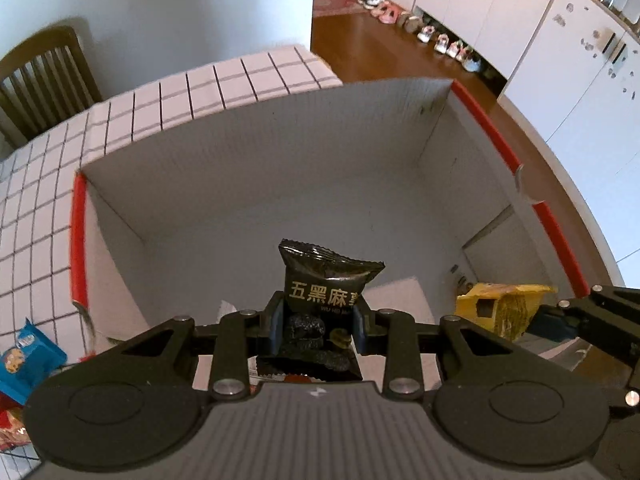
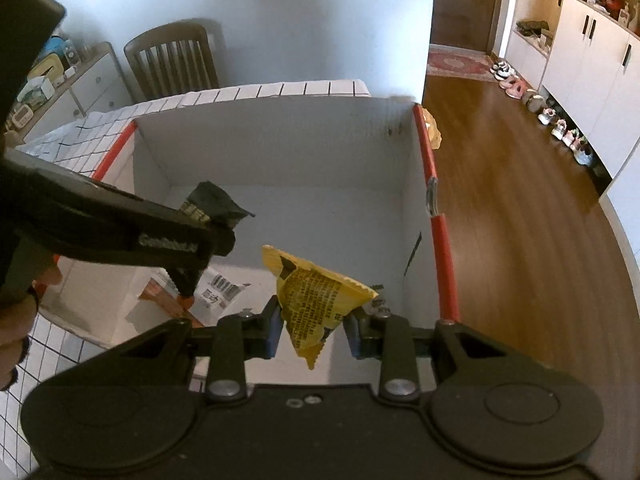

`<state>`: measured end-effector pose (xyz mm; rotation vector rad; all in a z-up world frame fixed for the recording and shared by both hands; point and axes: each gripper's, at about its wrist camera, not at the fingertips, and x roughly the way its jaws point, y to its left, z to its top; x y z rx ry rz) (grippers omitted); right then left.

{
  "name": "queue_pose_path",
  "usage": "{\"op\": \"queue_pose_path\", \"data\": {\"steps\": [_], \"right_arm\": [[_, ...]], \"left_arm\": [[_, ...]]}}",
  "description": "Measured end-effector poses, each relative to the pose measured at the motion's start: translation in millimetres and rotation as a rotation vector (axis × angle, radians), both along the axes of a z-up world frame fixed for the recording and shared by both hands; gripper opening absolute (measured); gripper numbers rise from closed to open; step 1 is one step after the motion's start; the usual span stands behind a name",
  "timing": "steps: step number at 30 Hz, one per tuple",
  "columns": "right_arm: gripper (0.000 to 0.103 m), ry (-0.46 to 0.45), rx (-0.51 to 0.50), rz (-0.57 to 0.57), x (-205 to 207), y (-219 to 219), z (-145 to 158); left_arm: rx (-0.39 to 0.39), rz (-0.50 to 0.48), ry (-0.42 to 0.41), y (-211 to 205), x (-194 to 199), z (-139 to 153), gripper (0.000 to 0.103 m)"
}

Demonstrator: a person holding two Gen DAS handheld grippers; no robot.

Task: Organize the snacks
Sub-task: 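Open both tools to drop the packets into the box, then move both tools back toward the remaining snacks on the table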

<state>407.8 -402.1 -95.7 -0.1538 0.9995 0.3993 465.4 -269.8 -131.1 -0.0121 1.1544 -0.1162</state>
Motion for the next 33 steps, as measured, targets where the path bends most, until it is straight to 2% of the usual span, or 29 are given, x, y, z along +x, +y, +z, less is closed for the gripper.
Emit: {"op": "queue_pose_path", "data": {"steps": [9, 11, 12, 13, 19, 21, 33], "right_arm": [[0.034, 0.013, -0.002, 0.002, 1.9, -0.8, -0.4], [0.035, 0.012, 0.0, 0.002, 1.4, -2.3, 0.7], [0.037, 0.012, -0.001, 0.002, 1.1, -2.8, 1.2], [0.037, 0.009, -0.002, 0.0, 0.1, -3.6, 2.0], [0.043, -0.008, 0.003, -0.015, -5.3, -9.6, 8.5], [0.049, -0.02, 0.007, -0.015, -8.6, -10.7, 13.2], [0.064, -0.094, 0.038, 0.002, -34.8, -10.5, 44.3]], "left_arm": [[0.025, 0.001, 0.038, -4.9, -0.2, -11.3, 0.033], [0.015, 0.004, 0.036, -5.8, -1.5, -10.5, 0.045], [0.01, 0.008, 0.031, -6.0, -2.9, -9.7, 0.058], [0.004, 0.013, 0.02, -5.1, -5.0, -7.9, 0.065], [-0.017, 0.032, -0.013, 1.6, -19.4, 6.9, 0.065], [-0.025, 0.041, -0.025, 4.7, -23.1, 12.4, 0.065], [-0.054, 0.069, -0.141, 29.5, -65.4, 58.3, 0.065]]}}
